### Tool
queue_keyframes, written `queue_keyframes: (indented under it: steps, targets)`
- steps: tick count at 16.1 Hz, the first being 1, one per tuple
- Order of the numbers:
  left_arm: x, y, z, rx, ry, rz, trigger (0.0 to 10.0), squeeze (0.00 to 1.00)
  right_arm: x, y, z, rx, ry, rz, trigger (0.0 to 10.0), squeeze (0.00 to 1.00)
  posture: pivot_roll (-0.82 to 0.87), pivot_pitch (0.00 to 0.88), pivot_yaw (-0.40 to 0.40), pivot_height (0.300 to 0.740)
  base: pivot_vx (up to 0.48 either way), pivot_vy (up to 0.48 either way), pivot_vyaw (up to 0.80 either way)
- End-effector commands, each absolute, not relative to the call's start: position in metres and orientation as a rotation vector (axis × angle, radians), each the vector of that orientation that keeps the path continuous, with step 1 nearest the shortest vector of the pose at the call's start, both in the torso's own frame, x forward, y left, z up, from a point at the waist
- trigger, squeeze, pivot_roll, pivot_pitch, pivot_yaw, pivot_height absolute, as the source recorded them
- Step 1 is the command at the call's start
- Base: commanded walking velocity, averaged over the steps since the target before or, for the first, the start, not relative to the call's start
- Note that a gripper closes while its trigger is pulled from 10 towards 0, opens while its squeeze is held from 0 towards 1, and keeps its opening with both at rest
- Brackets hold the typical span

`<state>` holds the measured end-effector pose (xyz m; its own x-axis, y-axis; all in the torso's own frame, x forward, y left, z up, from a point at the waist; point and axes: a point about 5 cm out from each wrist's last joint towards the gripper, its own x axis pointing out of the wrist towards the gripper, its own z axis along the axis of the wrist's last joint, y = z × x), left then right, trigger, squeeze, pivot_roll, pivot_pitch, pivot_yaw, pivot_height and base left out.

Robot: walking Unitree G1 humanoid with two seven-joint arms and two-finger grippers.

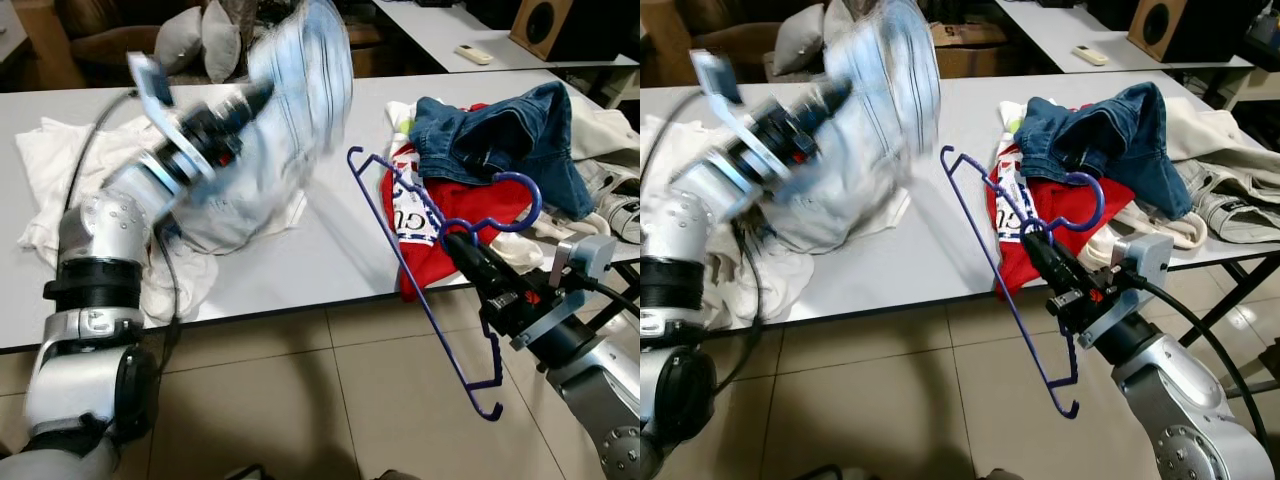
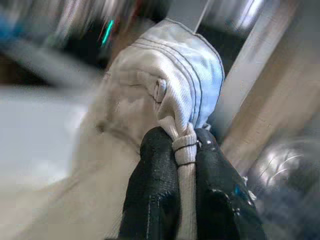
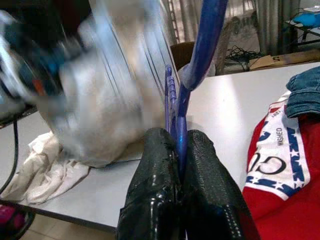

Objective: Hang hanger

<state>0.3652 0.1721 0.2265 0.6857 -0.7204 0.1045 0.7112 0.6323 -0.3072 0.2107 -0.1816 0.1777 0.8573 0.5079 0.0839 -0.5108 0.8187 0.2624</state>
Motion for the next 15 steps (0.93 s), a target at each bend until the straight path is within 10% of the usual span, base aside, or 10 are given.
queue_keyframes:
  steps: [1,15]
  targets:
    - [0.363,0.167,0.201,-0.25,0.141,-0.788,0.0,0.0,0.206,-0.18,0.182,0.282,-0.012,0.564,10.0,0.0,-0.05,0.0,0.001,0.723,0.0,0.0,0.0]
    - [0.3,0.177,0.217,-0.306,-0.144,-1.071,0.0,0.0,0.22,-0.18,0.178,0.251,0.067,0.665,10.0,0.0,-0.02,0.0,-0.038,0.723,0.0,0.0,0.0]
